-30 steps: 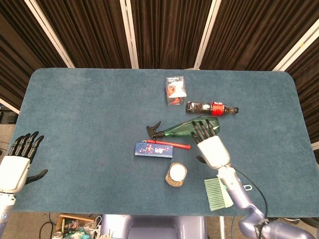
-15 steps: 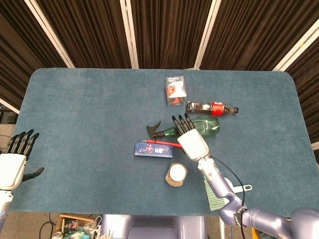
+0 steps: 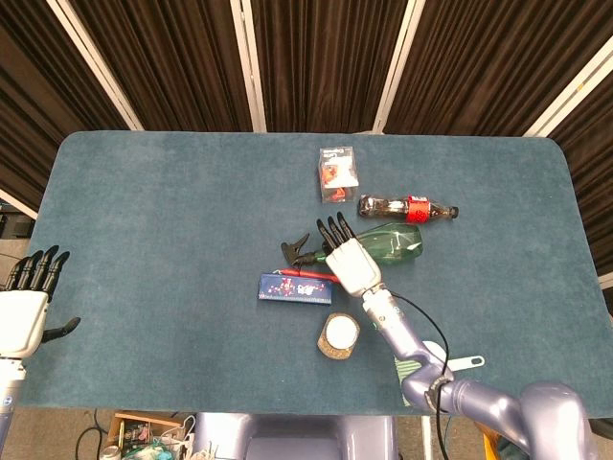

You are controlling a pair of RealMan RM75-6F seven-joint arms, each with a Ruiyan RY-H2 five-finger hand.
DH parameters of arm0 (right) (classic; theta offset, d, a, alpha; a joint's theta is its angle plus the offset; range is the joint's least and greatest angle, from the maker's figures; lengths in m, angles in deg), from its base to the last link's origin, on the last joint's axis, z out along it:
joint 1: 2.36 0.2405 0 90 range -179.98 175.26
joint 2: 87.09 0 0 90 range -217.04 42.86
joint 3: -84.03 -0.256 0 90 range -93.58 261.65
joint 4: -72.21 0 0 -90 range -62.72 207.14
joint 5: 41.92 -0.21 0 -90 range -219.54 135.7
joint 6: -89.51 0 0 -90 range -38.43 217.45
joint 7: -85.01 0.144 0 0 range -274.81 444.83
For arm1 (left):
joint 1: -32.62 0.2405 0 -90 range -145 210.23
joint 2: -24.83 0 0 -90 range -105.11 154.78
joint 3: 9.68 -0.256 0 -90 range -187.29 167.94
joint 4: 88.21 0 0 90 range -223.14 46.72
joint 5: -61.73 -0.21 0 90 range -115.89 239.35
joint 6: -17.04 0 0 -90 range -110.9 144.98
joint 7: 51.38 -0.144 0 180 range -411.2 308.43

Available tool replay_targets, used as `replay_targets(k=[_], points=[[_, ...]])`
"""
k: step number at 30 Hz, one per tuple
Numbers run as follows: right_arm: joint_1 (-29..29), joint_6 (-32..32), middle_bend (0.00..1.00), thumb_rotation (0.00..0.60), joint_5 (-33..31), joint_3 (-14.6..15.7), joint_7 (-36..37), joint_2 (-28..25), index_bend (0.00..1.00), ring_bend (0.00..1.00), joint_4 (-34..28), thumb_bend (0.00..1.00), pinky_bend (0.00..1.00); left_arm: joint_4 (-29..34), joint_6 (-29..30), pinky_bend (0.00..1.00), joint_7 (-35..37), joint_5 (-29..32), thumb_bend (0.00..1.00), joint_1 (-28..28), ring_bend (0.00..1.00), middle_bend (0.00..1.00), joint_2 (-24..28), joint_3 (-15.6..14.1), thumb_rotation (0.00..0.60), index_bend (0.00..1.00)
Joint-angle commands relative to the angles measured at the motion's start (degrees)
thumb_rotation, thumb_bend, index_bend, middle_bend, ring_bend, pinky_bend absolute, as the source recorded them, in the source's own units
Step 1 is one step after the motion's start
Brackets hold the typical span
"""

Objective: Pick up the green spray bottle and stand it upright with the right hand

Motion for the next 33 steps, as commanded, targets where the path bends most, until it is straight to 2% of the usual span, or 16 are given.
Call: replay_targets(k=[1,6,10,13,19,20,22,27,33], points=[[1.4,1.09,0.0,0.6,-0.73,0.2,0.78,0.97,0.31,0.0,2.45,0.22,0.0,-0.16,-0.46,0.08,-0.24,0.68,0.04,-0.13,0.0,0.0,-0.12,0.28,0.6,0.0],[2.89,1.92,0.0,0.6,-0.95,0.6,2.74,1.87,0.34,0.0,6.21,0.24,0.0,-0.38,-1.17,0.08,-0.37,1.54,0.04,-0.37,0.0,0.0,-0.22,0.55,0.6,0.0],[3.9,2.53,0.0,0.6,-1.17,1.03,4.23,2.8,0.41,0.0,9.92,0.27,0.0,-0.45,-1.54,0.08,-0.5,2.0,0.04,-0.55,0.0,0.0,-0.29,0.73,0.6,0.0],[4.33,2.94,0.0,0.6,-1.56,1.27,5.06,3.39,0.51,0.0,12.33,0.31,0.0,-0.49,-1.77,0.08,-0.6,2.33,0.04,-0.59,0.0,0.0,-0.33,0.79,0.6,0.0],[4.46,1.66,0.0,0.6,-2.38,1.52,5.08,4.48,0.84,0.0,15.15,0.37,0.0,-0.2,-1.74,0.08,-0.3,2.21,0.04,-0.6,0.0,0.0,-0.11,0.7,0.6,0.0],[4.31,0.87,0.02,0.6,-2.33,1.5,5.27,4.53,0.89,0.0,14.97,0.38,0.0,-0.13,-1.69,0.08,-0.14,2.03,0.04,-0.6,0.0,0.0,-0.03,0.63,0.6,0.0],[3.96,-1.54,0.04,0.6,-1.7,1.56,5.64,4.43,0.93,0.0,14.26,0.4,0.0,0.02,-1.51,0.08,0.24,1.54,0.04,-0.57,0.0,0.0,0.15,0.43,0.6,0.0],[2.97,-7.88,0.06,0.6,0.37,1.69,5.76,2.74,0.94,0.0,10.4,0.48,0.0,0.2,-0.47,0.08,1.03,0.29,0.04,-0.29,0.0,0.0,0.47,0.04,0.6,0.0],[0.88,-14.88,0.08,0.6,2.67,1.59,4.43,-2.66,0.95,0.0,-0.24,0.5,0.0,0.7,1.69,0.08,2.08,-1.92,0.04,0.43,0.0,0.0,0.98,-0.68,0.6,0.0]])
